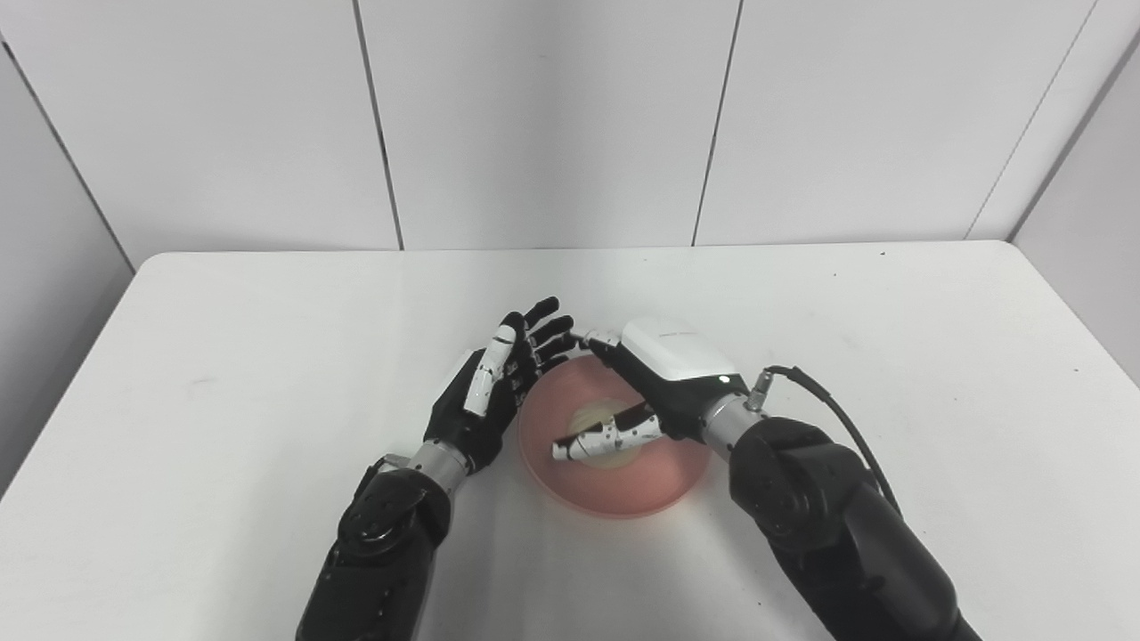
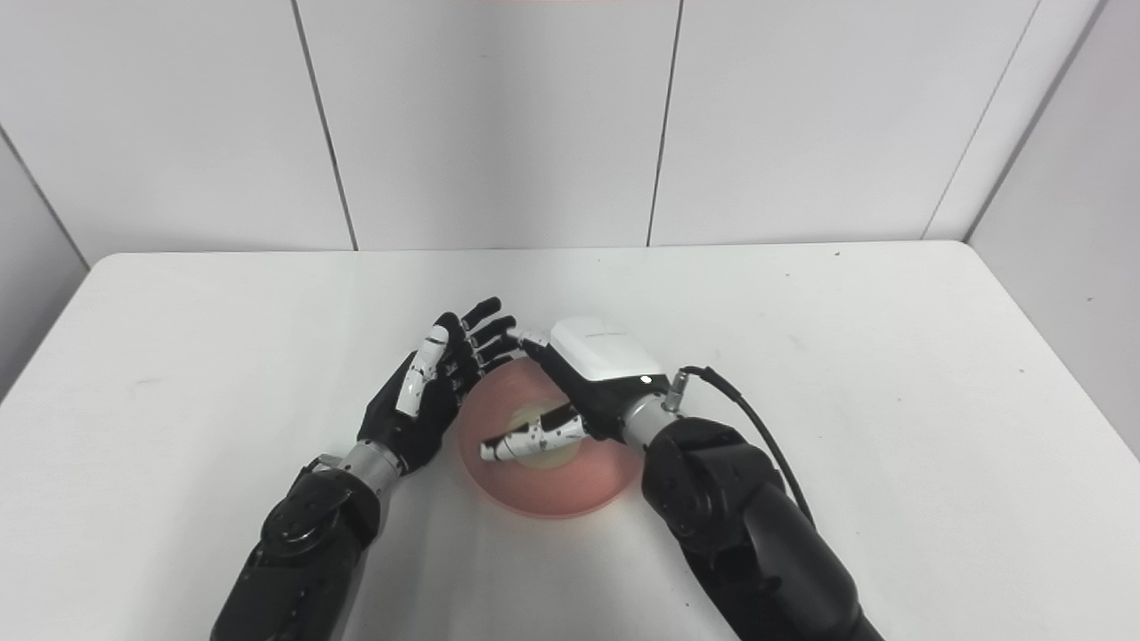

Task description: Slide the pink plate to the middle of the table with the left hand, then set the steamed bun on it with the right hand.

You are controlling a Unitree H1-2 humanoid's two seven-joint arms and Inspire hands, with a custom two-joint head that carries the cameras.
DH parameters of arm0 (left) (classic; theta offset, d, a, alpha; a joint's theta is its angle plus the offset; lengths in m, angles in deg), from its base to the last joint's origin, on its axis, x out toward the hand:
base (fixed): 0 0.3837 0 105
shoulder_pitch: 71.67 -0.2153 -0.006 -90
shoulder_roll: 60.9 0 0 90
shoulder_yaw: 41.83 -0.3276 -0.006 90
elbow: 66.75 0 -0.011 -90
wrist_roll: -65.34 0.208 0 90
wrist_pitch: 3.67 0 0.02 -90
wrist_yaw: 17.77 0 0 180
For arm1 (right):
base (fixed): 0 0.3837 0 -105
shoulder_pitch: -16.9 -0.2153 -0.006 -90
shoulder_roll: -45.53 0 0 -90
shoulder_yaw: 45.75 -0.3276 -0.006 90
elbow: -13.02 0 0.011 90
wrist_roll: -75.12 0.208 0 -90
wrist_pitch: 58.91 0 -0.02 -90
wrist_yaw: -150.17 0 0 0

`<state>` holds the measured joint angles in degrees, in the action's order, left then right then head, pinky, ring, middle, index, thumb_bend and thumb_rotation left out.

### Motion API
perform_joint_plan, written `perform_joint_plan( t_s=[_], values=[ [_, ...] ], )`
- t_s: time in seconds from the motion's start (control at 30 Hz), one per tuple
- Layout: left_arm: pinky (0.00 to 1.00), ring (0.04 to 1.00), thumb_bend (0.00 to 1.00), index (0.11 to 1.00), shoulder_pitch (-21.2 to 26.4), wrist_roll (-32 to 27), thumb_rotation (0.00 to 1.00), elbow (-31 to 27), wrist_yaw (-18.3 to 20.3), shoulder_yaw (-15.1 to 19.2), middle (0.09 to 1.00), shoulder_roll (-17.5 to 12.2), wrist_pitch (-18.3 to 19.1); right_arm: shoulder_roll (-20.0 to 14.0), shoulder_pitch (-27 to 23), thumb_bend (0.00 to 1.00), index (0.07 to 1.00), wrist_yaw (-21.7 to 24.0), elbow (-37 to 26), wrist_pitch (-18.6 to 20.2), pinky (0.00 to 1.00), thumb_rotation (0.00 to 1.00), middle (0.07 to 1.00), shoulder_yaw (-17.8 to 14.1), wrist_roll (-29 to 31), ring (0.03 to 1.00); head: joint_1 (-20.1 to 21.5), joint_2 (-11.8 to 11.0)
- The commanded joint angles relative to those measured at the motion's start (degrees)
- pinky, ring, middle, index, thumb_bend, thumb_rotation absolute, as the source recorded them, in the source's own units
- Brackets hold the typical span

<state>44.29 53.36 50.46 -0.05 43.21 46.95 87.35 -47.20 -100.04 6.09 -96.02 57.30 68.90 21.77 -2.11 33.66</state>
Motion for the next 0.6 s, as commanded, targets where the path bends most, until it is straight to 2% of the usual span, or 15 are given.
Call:
perform_joint_plan(
  t_s=[0.0, 0.17, 0.43, 0.57],
  values=[
    [0.92, 0.891, 0.41, 0.89, -3.0, 1.2, 1.0, 3.5, -1.3, -0.2, 0.892, -0.1, 5.5, 0.6, -1.6, 0.77, 0.914, 1.6, -4.3, 0.6, 0.6, 0.85, 0.892, -2.0, -1.8, 0.801, -0.1, 0.1],
    [0.93, 0.903, 0.42, 0.907, -2.9, 1.4, 1.0, 3.9, -0.9, -0.5, 0.909, -0.4, 5.1, 1.0, -1.4, 0.76, 0.915, 4.0, -7.7, 0.4, 0.6, 0.86, 0.885, -3.8, -3.0, 0.79, 0.1, -0.1],
    [0.92, 0.903, 0.42, 0.911, -3.0, 1.4, 1.0, 3.8, -1.1, -0.3, 0.913, -0.6, 5.1, 1.4, -1.2, 0.76, 0.912, 5.4, -8.4, -0.1, 0.63, 0.89, 0.879, -5.5, -4.4, 0.793, 0.6, -0.3],
    [0.94, 0.916, 0.42, 0.927, -3.4, 1.8, 1.0, 2.5, -2.5, 0.3, 0.921, -0.7, 4.8, 0.7, -1.4, 0.76, 0.905, 7.7, -9.2, 0.3, 0.67, 0.92, 0.862, -6.9, -5.4, 0.809, 1.0, -0.5]
  ],
)
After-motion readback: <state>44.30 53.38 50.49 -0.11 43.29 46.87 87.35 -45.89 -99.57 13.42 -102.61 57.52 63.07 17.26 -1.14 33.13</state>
